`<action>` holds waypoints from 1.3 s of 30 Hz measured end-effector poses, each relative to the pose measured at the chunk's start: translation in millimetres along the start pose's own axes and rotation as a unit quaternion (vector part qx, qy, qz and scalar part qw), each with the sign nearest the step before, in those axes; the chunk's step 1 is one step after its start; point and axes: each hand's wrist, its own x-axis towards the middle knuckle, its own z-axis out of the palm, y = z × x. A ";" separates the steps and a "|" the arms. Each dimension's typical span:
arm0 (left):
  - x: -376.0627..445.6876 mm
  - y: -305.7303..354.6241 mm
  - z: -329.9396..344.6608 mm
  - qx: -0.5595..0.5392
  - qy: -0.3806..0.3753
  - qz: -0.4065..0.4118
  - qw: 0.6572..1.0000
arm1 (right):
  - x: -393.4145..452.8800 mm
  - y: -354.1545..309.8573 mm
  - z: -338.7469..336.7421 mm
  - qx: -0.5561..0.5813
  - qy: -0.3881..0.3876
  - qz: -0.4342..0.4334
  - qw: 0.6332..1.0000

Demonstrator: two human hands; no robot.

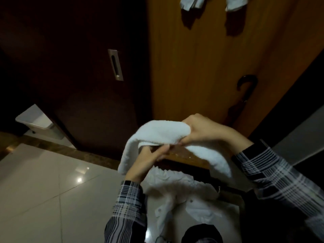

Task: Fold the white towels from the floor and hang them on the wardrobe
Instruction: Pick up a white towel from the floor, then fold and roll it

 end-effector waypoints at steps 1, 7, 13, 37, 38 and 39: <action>-2.1 -0.1 -5.4 0.069 -0.077 -0.039 0.994 | 0.4 -1.5 -8.1 -0.096 0.004 -0.009 0.995; 16.7 33.1 -20.1 0.149 -0.022 0.154 0.977 | -1.4 -7.5 -39.0 -0.369 0.017 -0.052 0.928; 95.2 60.8 23.6 0.331 -0.168 0.140 0.918 | -5.4 -1.9 -77.4 -0.375 0.078 0.012 0.923; 241.3 385.1 138.8 0.477 -0.075 0.389 0.785 | -32.2 78.1 -374.2 -0.356 0.474 0.085 0.801; 246.7 401.6 138.3 0.492 -0.051 0.413 0.765 | -28.3 78.7 -385.1 -0.365 0.484 0.082 0.791; 252.3 417.9 137.3 0.502 -0.026 0.438 0.746 | -23.6 78.4 -396.1 -0.375 0.494 0.078 0.781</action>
